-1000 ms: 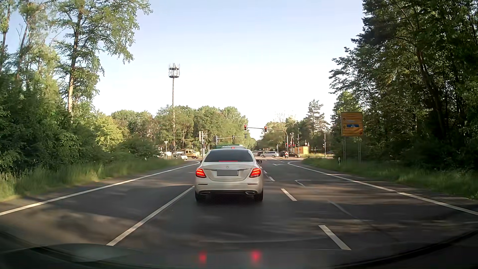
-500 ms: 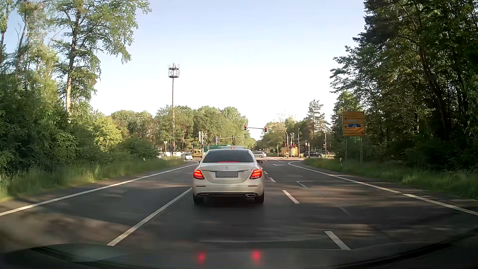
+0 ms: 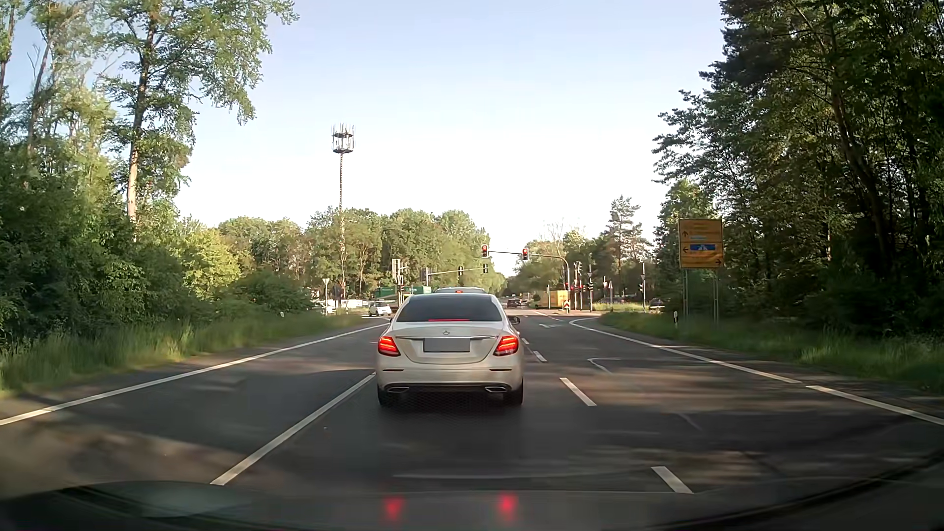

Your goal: Follow the waypoints while adhering to traffic rules and regulations

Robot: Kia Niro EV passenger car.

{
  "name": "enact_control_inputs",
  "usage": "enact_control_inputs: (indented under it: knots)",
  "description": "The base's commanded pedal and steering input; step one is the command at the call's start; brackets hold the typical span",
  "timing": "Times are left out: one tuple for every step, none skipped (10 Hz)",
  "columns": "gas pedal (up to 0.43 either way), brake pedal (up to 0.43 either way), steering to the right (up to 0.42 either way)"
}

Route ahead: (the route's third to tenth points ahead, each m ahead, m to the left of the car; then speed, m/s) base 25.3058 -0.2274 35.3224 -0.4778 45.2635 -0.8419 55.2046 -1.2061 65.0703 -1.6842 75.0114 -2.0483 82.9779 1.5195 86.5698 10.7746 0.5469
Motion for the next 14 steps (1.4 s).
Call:
enact_control_inputs:
  knots:
    - [0.000,0.000,0.000]
    - [0.000,0.006,0.000]
    - [0.000,0.000,0.000]
    - [0.000,0.000,0.000]
    - [0.000,0.000,0.000]
    - [0.000,0.000,0.000]
    - [0.000,0.006,0.000]
    - [0.000,0.000,0.000]
    - [0.000,0.000,0.000]
    - [0.000,0.000,0.000]
    - [0.000,0.000,0.000]
    - [0.000,0.000,0.000]
    - [0.000,0.000,0.000]
    - [0.000,0.000,0.000]
